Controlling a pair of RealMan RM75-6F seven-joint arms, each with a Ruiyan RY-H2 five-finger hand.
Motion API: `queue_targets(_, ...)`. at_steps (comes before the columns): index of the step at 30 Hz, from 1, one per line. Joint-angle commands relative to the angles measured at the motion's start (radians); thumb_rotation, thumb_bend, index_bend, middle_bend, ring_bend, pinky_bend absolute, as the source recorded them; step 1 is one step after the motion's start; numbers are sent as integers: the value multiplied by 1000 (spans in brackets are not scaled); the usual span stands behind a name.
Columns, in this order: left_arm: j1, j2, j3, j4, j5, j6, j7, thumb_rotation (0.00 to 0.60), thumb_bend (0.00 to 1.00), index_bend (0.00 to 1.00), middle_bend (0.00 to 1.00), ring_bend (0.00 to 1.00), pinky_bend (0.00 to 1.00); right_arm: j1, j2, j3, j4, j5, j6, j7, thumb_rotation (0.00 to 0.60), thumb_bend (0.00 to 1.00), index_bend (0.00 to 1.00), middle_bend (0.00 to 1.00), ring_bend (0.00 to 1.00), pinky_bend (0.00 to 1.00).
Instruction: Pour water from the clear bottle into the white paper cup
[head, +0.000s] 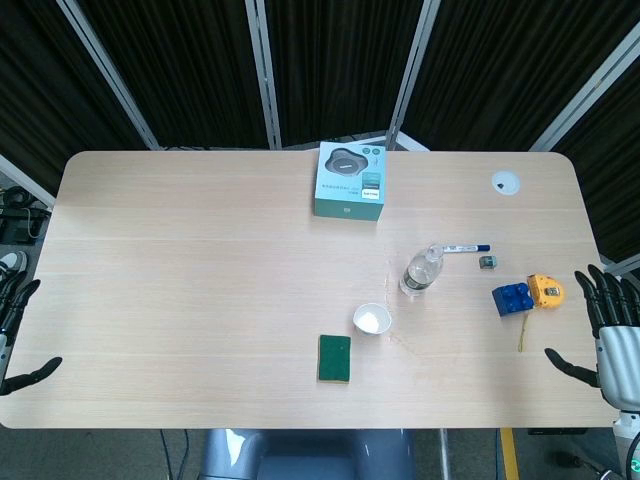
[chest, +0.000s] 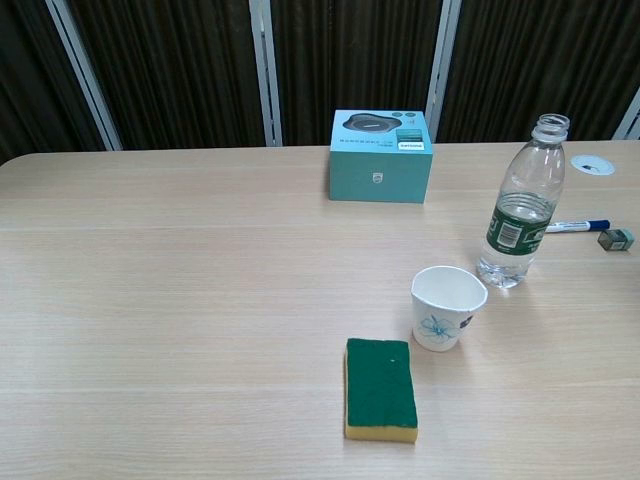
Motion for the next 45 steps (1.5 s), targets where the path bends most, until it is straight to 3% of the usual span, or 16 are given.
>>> queue_targets(1,-1,-2,-1,1,-4,-4,4,600,0,0,0,0,0,2,-1,1,1,2,-3,-3,600,0,0,0,0,0)
queue_targets(9,-2,-3,-4,0,-11,-5,2,600,0,0,0,0,0,11,-10,0,7,12,-24,-13,600,0,0,0,0,0)
queue_targets(13,-6,-6,0,-5,-9,-18,10,600,0,0,0,0,0,57,-29,9,40,40,-104,4,600,0,0,0,0,0)
queue_targets(17,-12,-12,-10,-4,-22,-23,15,600,0,0,0,0,0,150,-46,22,110,72,-285,229,600,0,0,0,0,0)
queue_targets(21,-18,-18,-15,-5,-34,-33,30,600,0,0,0,0,0,266,-100,24,275,50,-476,516,600,0,0,0,0,0)
queue_targets(29,-23,-34,-27,-8,-77,-47,71,600,0,0,0,0,0,426,-267,15,597,-12,-653,906,600,0,0,0,0,0)
queue_targets(40,-49,-73,-43,2,-153,-104,151,600,0,0,0,0,0,576,-449,-31,876,-82,-759,1214,600,0,0,0,0,0)
queue_targets(45,-54,-78,-47,1,-171,-114,163,600,0,0,0,0,0,616,-496,-54,925,-99,-774,1259,600,0,0,0,0,0)
